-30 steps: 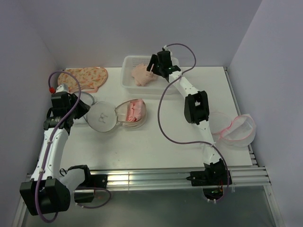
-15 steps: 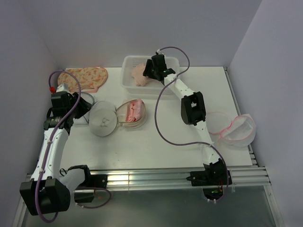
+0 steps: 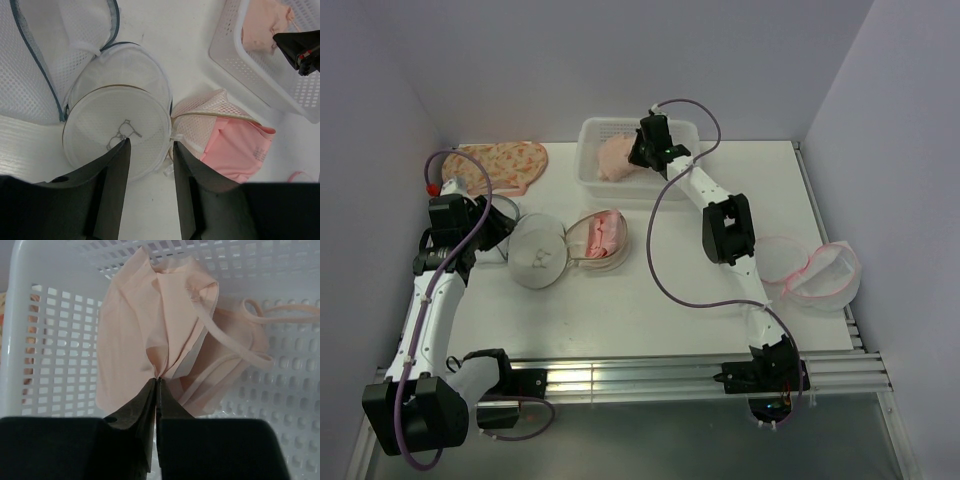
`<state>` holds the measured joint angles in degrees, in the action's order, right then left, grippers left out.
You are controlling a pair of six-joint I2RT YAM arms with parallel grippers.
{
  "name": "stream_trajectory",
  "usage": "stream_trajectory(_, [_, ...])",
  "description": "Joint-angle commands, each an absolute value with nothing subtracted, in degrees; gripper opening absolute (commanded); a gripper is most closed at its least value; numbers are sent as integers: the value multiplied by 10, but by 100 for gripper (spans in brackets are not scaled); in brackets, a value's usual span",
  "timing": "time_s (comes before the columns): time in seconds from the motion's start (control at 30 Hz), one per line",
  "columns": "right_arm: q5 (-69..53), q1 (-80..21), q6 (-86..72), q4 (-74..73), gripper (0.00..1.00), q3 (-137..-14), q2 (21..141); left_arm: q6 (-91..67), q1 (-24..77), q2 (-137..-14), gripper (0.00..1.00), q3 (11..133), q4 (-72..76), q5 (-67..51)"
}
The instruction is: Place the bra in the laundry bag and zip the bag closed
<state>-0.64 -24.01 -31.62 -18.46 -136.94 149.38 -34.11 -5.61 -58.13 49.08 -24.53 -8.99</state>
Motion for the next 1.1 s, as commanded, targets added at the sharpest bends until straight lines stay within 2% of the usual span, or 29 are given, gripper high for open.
stream_trajectory(0.0, [-7,-241,-316,-157,4,-1376,1487,-336,-59,-580,45,491,-222,-103])
stream_trajectory(0.03, [-7,-241,-316,-152,0,-1368,1478,-336,-60,-579,45,491,-223,-103])
stream_trajectory(0.2, [-4,-241,-309,-132,0,-1341,1451,-336,-60,-578,41,490,-219,-108])
stream_trajectory(0.4, [16,-241,-293,-111,0,-1307,1365,-333,-59,-574,38,488,-213,-117])
stream_trajectory(0.7, [25,-241,-268,-124,0,-1344,1274,-331,-59,-562,39,484,-205,-134])
stream_trajectory(1.07, [44,-255,-239,-85,0,-1171,1052,-325,-43,-551,39,494,-200,-147])
